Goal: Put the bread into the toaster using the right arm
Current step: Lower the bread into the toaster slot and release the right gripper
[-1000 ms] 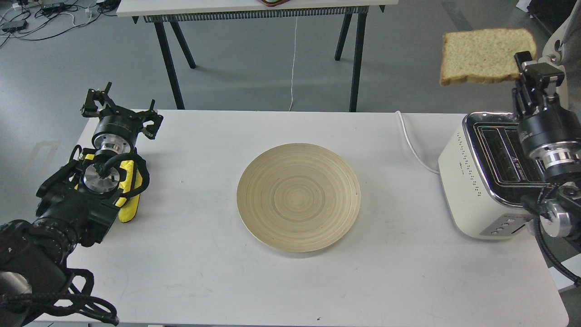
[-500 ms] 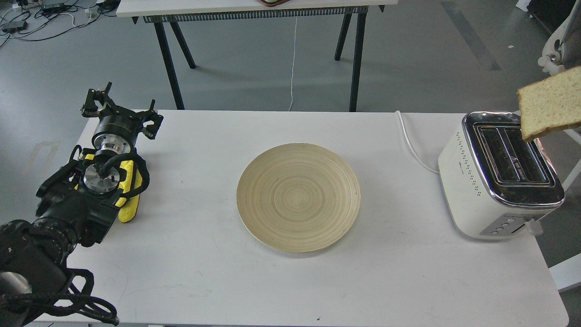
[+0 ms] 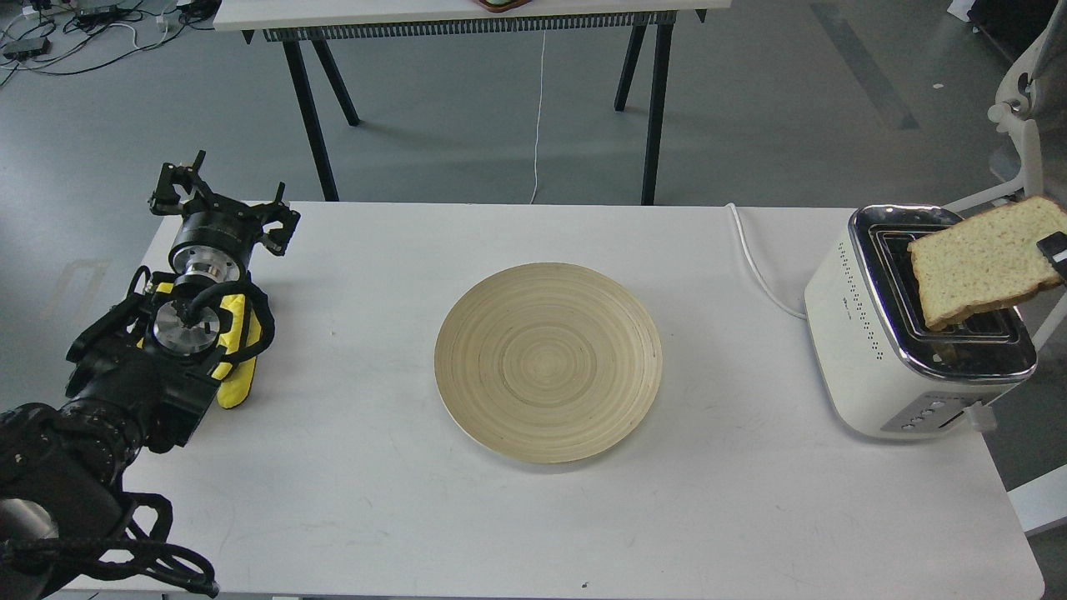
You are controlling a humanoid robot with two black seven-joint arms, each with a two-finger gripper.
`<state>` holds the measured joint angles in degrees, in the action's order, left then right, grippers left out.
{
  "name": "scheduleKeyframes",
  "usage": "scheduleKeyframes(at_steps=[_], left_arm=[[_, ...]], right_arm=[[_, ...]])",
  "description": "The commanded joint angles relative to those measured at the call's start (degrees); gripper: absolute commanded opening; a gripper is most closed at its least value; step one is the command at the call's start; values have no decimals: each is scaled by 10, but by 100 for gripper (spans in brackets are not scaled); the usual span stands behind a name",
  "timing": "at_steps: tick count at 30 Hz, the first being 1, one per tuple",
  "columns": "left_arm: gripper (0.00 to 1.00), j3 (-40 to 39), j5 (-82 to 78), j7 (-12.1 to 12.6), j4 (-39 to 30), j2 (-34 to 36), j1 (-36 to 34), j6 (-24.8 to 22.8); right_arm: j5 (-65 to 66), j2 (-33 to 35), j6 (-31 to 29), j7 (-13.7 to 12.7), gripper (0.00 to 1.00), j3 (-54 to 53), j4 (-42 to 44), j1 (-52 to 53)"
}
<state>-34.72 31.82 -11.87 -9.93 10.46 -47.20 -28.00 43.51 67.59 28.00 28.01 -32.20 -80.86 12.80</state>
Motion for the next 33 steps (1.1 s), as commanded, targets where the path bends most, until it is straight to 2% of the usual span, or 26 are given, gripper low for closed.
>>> scheduleKeyframes(at_steps=[1,3,7,8,10,11,18,26,28,33], left_arm=[[100,0,0,0,0,0,0,0],[100,0,0,0,0,0,0,0],[100,0,0,0,0,0,0,0],[100,0,0,0,0,0,0,0],[100,0,0,0,0,0,0,0],[100,0,0,0,0,0,0,0],[100,0,0,0,0,0,0,0],[100,0,0,0,0,0,0,0],[100,0,0,0,0,0,0,0],[100,0,0,0,0,0,0,0]], right_arm=[[0,-4,0,0,8,0,0,1],[0,-4,0,0,16,0,1,3],[0,-14,0,0,42,-1,8,8],[0,-17,0,0,52,-1,9,9],[0,-18,0,0,84,-3,9,9],[0,-19,0,0,89,-5,9,10],[0,-40,0,0,94,-2,8,30],[-10,-52,0,0,94,-6,-5,90],[-13,-89,0,0,94,-8,-4,120],[-69,-237,0,0,96,-39,2,163]])
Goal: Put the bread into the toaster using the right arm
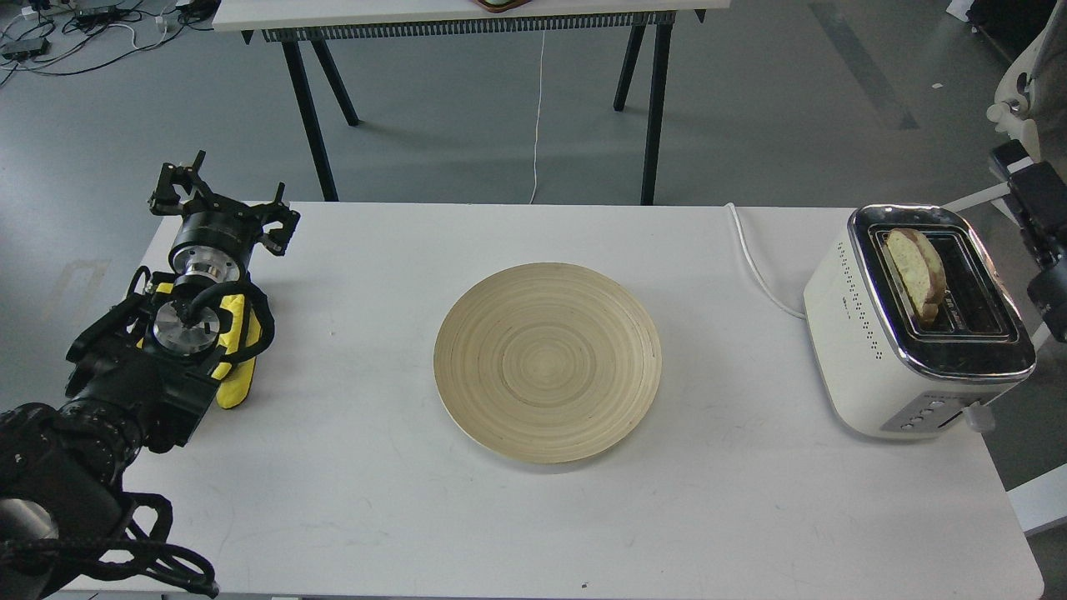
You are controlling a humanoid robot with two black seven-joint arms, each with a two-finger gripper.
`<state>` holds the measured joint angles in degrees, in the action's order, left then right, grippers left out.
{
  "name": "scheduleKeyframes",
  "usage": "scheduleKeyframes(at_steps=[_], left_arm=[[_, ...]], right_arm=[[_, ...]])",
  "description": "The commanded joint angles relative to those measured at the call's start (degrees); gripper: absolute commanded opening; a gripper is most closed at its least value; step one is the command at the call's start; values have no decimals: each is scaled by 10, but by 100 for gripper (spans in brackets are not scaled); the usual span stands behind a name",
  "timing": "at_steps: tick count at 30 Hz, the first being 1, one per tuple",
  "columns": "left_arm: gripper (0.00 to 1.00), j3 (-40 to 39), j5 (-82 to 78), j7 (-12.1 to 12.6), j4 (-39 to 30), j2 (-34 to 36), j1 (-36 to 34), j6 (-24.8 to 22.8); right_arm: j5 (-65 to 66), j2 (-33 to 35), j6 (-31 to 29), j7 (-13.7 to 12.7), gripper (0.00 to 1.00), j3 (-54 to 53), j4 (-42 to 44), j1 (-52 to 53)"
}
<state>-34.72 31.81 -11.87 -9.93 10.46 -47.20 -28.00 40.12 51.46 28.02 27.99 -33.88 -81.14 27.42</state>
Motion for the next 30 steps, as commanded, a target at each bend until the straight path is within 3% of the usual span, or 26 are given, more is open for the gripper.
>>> scheduleKeyframes(at_steps=[1,6,16,21,30], left_arm=[[100,0,0,0,0,0,0,0],[100,0,0,0,0,0,0,0],[100,0,0,0,0,0,0,0],[100,0,0,0,0,0,0,0],[100,0,0,0,0,0,0,0]], right_arm=[[-47,-93,0,0,97,-35,5,15],[-88,-201,-14,0,97,-84,49,16],[-202,-342,-255,0,98,-131,190,11],[-204,-381,-260,0,98,-136,235,11],[-204,-390,-243,0,98,-145,256,9]])
